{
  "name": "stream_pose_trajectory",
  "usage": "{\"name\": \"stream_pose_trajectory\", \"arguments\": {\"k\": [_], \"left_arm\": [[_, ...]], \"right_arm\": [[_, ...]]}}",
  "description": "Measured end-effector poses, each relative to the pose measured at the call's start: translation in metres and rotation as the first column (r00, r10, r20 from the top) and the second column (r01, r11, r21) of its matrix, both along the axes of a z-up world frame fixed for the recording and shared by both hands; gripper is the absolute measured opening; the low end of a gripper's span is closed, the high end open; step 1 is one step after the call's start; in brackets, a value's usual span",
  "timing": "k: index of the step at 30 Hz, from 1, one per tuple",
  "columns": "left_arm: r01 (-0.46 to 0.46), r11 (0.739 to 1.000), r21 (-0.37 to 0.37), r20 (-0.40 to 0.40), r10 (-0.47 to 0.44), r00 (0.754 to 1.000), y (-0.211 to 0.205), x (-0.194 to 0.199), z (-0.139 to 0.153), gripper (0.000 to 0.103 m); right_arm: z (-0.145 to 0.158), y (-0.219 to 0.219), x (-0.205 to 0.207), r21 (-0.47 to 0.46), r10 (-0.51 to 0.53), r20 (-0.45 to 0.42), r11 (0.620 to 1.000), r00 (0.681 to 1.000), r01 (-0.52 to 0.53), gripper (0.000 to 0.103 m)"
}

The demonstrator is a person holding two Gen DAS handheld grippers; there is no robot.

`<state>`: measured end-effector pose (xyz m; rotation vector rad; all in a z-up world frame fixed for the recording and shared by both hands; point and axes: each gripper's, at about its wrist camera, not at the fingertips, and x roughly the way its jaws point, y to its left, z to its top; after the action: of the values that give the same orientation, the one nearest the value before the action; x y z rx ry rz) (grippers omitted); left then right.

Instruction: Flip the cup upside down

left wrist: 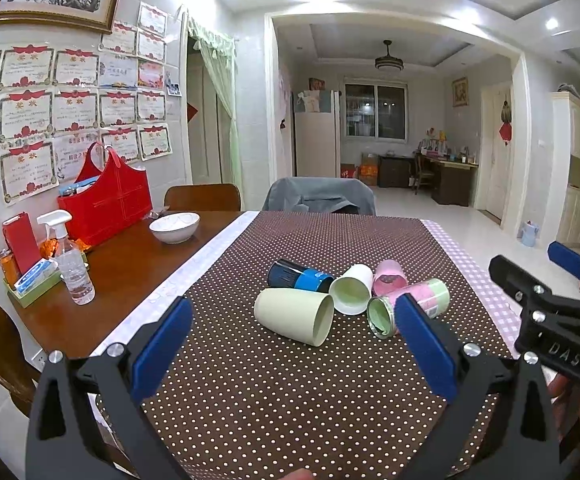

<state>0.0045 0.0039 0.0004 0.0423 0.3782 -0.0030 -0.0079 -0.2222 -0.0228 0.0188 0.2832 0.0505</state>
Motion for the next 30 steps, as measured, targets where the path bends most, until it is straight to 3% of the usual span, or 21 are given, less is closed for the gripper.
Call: {"name": "stream_pose_trajectory", "arguments": {"k": [16, 30], "left_arm": [[-0.001, 1.000, 0.024, -0.134, 0.005, 0.991, 0.015, 0.079, -0.030, 0.099], [0.053, 0.999, 0.010, -0.361, -0.046, 0.931, 0.023, 0.220, -0.060, 0.099]], "right_arm": [[-0.010, -0.009, 0.072, -0.044, 0.016, -0.100, 0.999, 0.995, -0.020, 0.097], [-0.037, -0.015, 0.163, -0.071, 0.009, -0.263, 0.997, 0.965, -0.028, 0.097]]}}
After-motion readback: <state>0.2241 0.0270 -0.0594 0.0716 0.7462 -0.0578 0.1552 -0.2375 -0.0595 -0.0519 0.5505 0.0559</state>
